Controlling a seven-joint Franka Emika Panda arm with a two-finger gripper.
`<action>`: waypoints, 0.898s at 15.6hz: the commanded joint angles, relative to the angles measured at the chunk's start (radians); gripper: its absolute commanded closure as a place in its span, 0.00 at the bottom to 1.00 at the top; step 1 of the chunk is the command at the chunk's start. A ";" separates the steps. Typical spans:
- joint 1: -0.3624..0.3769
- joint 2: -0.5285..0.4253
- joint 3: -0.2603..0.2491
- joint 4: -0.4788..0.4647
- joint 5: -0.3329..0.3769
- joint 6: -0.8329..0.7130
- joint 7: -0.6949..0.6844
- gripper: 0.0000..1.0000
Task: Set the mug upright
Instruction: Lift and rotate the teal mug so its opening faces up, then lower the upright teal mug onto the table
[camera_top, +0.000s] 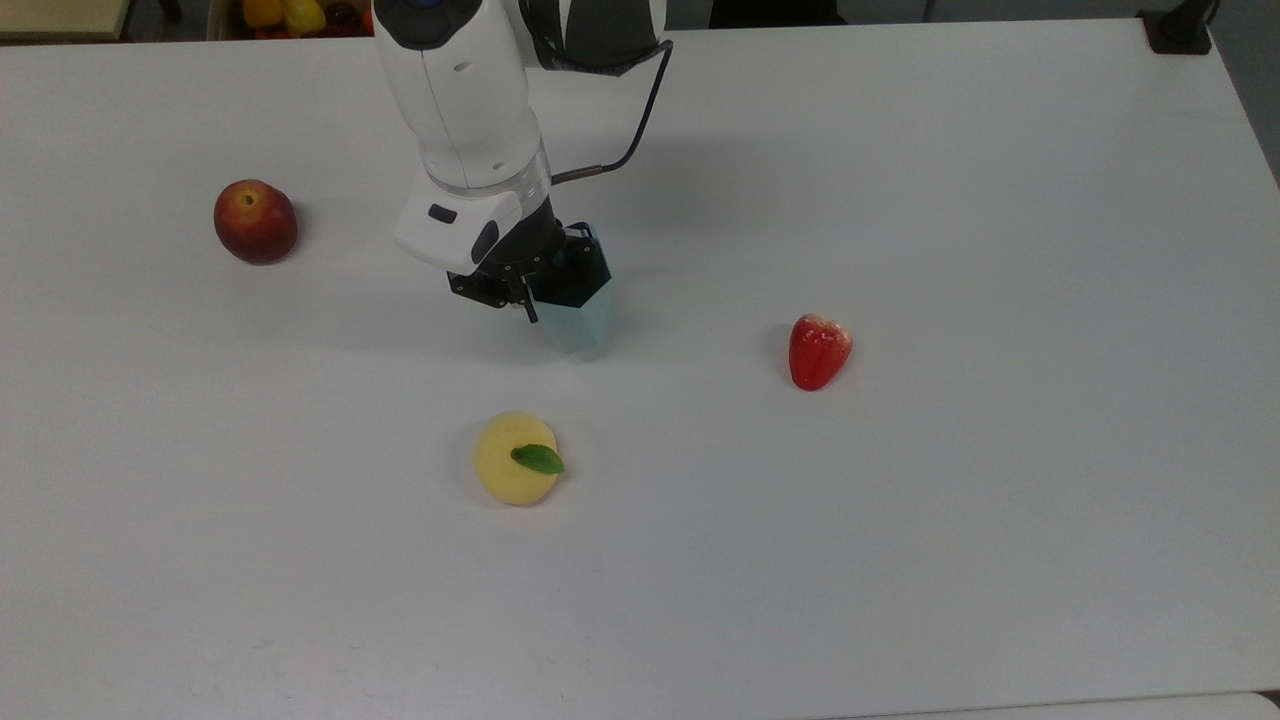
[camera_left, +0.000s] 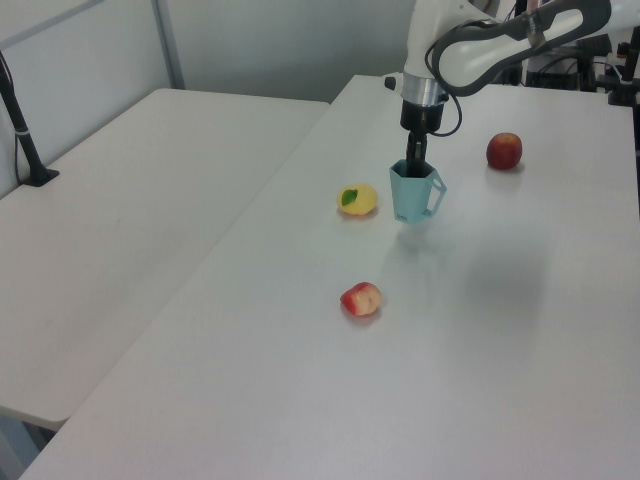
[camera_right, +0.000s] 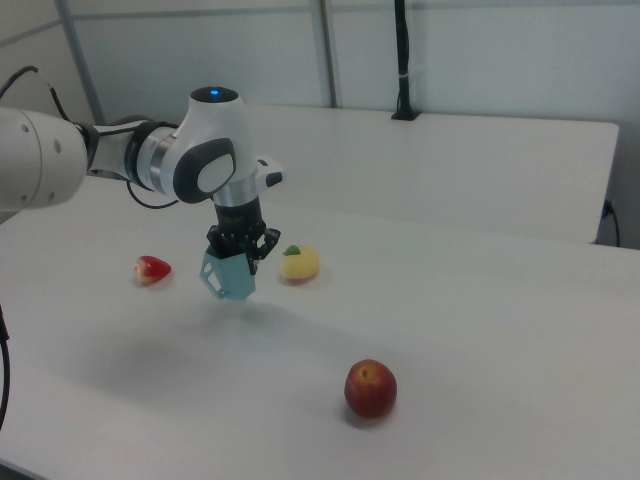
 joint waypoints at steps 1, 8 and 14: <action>0.016 0.007 -0.010 -0.022 -0.053 0.035 -0.024 1.00; 0.024 0.010 -0.009 -0.053 -0.081 0.075 -0.045 0.65; 0.022 -0.078 -0.012 -0.039 -0.076 0.001 0.025 0.00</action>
